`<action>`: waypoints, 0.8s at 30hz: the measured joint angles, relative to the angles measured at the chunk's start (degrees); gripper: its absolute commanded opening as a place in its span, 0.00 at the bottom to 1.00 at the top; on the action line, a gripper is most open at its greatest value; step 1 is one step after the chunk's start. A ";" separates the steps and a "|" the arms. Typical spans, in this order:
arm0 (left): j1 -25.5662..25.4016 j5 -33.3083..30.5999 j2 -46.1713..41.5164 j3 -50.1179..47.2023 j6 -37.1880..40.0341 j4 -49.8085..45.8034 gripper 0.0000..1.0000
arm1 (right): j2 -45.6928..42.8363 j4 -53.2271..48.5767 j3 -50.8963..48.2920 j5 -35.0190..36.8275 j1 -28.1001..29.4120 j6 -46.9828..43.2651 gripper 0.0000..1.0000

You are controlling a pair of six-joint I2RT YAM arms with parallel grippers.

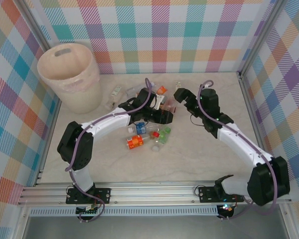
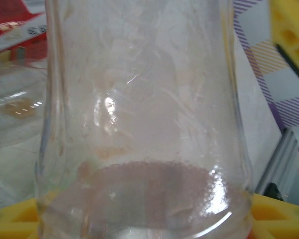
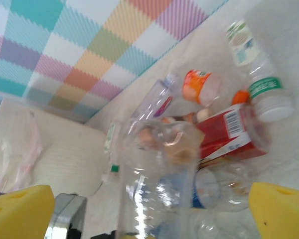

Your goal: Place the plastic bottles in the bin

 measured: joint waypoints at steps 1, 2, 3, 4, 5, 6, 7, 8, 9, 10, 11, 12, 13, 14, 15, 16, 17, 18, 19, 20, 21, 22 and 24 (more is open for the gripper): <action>0.11 -1.44 -0.04 -0.07 -0.15 -0.02 0.60 | -1.31 0.20 -1.49 2.40 0.00 0.07 1.00; 0.26 -2.64 -0.24 -0.35 -0.28 0.02 0.59 | -2.45 0.48 -3.10 4.68 0.00 0.11 1.00; 0.33 -3.58 -0.44 -0.59 -0.37 -0.11 0.59 | -3.26 0.68 -4.46 6.40 0.00 0.17 1.00; 0.46 -4.94 -0.79 -1.01 -0.42 -0.13 0.59 | -3.98 1.18 -6.10 8.22 0.00 0.15 1.00; 0.63 -6.23 -1.22 -1.36 -0.52 -0.17 0.59 | -4.46 1.70 -7.63 9.68 0.00 -0.04 1.00; 0.79 -7.52 -1.57 -1.55 -0.59 -0.37 0.59 | -4.59 2.27 -8.87 10.84 0.00 -0.35 1.00; 1.05 -8.98 -1.99 -1.57 -0.61 -0.83 0.58 | -4.57 2.93 -10.19 11.82 0.00 -1.03 1.00; 1.31 -10.56 -2.49 -1.57 -0.61 -1.36 0.58 | -4.35 3.58 -11.34 12.48 0.00 -1.99 1.00; 1.53 -11.78 -2.95 -1.57 -0.61 -1.64 0.58 | -4.04 4.00 -12.13 13.00 0.00 -2.73 1.00; 1.88 -13.38 -3.48 -1.57 -0.61 -1.90 0.58 | -3.41 4.61 -12.85 13.31 0.00 -3.89 1.00; 2.23 -14.84 -3.98 -1.57 -0.61 -2.16 0.58 | -2.54 5.38 -13.27 13.44 0.00 -5.09 1.00; 2.51 -16.24 -4.37 -1.55 -0.59 -2.56 0.58 | -1.60 6.01 -13.49 13.42 0.00 -6.05 1.00; 2.89 -17.92 -4.74 -1.46 -0.59 -3.13 0.58 | -0.57 6.58 -13.57 13.16 0.00 -7.21 1.00; 3.32 -19.56 -4.96 -1.33 -0.59 -3.69 0.58 | 0.52 7.17 -13.57 12.50 0.00 -8.63 1.00; 3.74 -21.14 -5.03 -0.96 -0.59 -4.55 0.58 | 1.40 7.80 -13.55 11.74 0.00 -10.03 1.00; 4.26 -22.75 -5.05 -0.57 -0.57 -5.16 0.58 | 2.25 8.17 -13.49 10.69 0.00 -11.67 1.00; 4.87 -24.46 -5.07 0.09 -0.52 -5.95 0.58 | 3.08 7.85 -13.11 9.42 0.00 -13.66 1.00; 5.44 -26.05 -5.07 0.66 -0.50 -6.49 0.58 | 3.63 7.26 -12.55 8.50 0.00 -15.10 1.00; 6.12 -27.93 -5.07 1.57 -0.33 -7.30 0.58 | 4.07 6.62 -11.67 7.56 0.00 -16.72 1.00; 6.75 -29.90 -5.07 2.58 -0.13 -7.76 0.59 | 4.22 6.36 -10.75 6.86 0.00 -18.14 1.00; 7.30 -31.80 -5.09 3.56 0.13 -8.02 0.59 | 4.20 6.40 -10.12 6.36 0.00 -19.12 1.00; 7.89 -33.94 -5.16 4.70 0.61 -8.09 0.59 | 4.04 6.62 -9.46 6.05 0.00 -20.22 1.00; 8.90 -37.77 -5.31 6.86 2.05 -7.98 0.59 | 3.17 7.52 -9.22 5.70 0.00 -21.40 1.00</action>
